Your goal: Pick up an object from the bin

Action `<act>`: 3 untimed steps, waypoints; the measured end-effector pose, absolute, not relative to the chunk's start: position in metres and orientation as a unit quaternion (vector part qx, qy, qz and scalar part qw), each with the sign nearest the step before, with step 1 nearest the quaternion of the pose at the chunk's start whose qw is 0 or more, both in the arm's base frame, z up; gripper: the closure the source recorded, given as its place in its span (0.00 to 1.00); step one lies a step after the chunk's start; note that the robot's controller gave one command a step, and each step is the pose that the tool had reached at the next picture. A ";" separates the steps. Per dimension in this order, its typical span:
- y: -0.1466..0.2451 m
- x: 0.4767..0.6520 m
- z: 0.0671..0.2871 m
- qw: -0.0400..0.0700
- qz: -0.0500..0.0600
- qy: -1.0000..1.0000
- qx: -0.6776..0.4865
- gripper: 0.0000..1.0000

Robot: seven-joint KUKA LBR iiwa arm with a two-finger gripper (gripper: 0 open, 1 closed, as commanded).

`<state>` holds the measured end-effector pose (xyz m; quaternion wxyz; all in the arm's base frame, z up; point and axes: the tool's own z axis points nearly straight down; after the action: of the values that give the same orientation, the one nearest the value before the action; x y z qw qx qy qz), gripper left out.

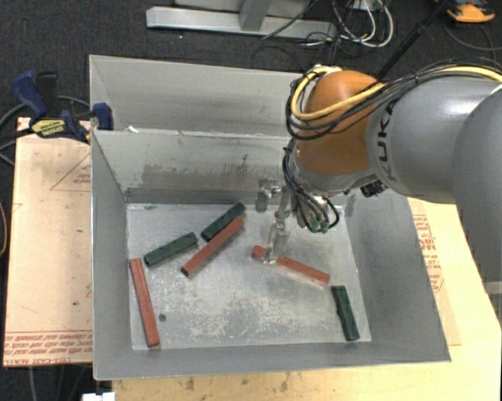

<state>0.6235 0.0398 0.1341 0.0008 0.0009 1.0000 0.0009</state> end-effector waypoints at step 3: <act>-0.034 0.592 0.071 0.001 0.001 0.999 0.038 1.00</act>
Offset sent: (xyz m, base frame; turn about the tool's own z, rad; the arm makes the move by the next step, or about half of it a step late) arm -0.0518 -0.0319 -0.0268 0.0419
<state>0.5921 -0.0338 0.0711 0.0009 0.0377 0.9993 0.0006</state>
